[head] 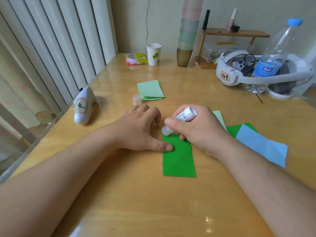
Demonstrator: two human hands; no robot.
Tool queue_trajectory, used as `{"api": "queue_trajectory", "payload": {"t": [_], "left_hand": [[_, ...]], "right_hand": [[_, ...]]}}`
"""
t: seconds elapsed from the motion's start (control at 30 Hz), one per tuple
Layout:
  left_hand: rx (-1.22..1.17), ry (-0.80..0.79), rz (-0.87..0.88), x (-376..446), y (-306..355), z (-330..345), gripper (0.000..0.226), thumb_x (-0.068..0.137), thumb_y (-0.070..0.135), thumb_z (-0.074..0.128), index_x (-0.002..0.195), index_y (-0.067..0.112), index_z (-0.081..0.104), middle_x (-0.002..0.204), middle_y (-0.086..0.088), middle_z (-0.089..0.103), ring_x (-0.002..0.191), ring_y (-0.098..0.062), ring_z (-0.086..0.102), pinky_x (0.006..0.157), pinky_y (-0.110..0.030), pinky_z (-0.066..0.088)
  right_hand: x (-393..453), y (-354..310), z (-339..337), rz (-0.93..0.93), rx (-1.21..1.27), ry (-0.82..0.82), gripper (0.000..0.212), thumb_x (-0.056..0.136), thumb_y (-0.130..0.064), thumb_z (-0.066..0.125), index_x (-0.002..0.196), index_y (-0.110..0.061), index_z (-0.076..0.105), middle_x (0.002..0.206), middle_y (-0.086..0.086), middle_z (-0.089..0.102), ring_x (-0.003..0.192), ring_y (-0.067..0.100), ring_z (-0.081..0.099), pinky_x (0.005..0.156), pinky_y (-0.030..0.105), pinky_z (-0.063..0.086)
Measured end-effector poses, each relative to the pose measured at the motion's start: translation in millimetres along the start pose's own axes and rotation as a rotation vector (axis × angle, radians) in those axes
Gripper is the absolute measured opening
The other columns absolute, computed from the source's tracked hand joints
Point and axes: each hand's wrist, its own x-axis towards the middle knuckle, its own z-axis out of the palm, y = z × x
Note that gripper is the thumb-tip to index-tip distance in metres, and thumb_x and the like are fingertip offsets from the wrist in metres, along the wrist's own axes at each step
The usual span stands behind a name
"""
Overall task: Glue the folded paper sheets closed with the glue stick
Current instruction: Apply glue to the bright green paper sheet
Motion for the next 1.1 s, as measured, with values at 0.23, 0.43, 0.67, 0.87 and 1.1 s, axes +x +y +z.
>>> {"api": "queue_trajectory", "payload": {"t": [0.23, 0.43, 0.67, 0.87, 1.1], "left_hand": [[-0.014, -0.008, 0.037, 0.1, -5.6, -2.5, 0.09, 0.044, 0.103, 0.052, 0.109, 0.041, 0.043, 0.11, 0.014, 0.045, 0.111, -0.018, 0.044, 0.106, -0.042, 0.043], [0.078, -0.002, 0.008, -0.7, -6.5, -1.9, 0.093, 0.044, 0.107, 0.046, 0.11, 0.042, 0.044, 0.111, 0.011, 0.038, 0.11, -0.017, 0.034, 0.104, -0.036, 0.033], [0.041, 0.0, -0.015, -1.7, -4.4, -1.5, 0.09, 0.043, 0.105, 0.045, 0.109, 0.044, 0.045, 0.111, 0.012, 0.038, 0.112, -0.016, 0.034, 0.102, -0.035, 0.031], [0.033, 0.001, -0.027, -2.8, -1.4, -0.6, 0.088, 0.046, 0.101, 0.051, 0.111, 0.042, 0.046, 0.114, 0.009, 0.039, 0.116, -0.017, 0.033, 0.104, -0.036, 0.03], [0.042, 0.007, -0.042, -3.7, -0.4, 0.3, 0.089, 0.044, 0.103, 0.048, 0.109, 0.043, 0.044, 0.114, 0.009, 0.039, 0.115, -0.019, 0.034, 0.106, -0.037, 0.032]], "right_hand": [[1.2, -0.7, 0.1, -0.028, -0.041, 0.04, 0.031, 0.081, -0.044, 0.084, 0.081, -0.017, 0.069, 0.076, 0.011, 0.072, 0.06, 0.024, 0.064, 0.059, 0.041, 0.056], [-0.8, -3.3, -0.6, -0.053, -0.147, 0.056, 0.034, 0.077, -0.053, 0.081, 0.079, -0.022, 0.069, 0.07, 0.003, 0.071, 0.07, 0.031, 0.066, 0.068, 0.051, 0.058], [-1.8, -3.9, 1.5, -0.029, -0.154, 0.03, 0.027, 0.078, -0.047, 0.086, 0.079, -0.025, 0.071, 0.069, -0.002, 0.071, 0.07, 0.026, 0.067, 0.068, 0.046, 0.057], [-1.9, -4.9, 1.4, -0.037, -0.202, 0.023, 0.027, 0.078, -0.042, 0.087, 0.077, -0.021, 0.07, 0.062, -0.007, 0.065, 0.059, 0.013, 0.057, 0.059, 0.034, 0.047], [-3.6, -7.6, -6.8, -0.02, -0.282, 0.024, 0.027, 0.076, -0.044, 0.086, 0.075, -0.022, 0.069, 0.058, -0.011, 0.06, 0.056, 0.006, 0.05, 0.056, 0.028, 0.041]]}}
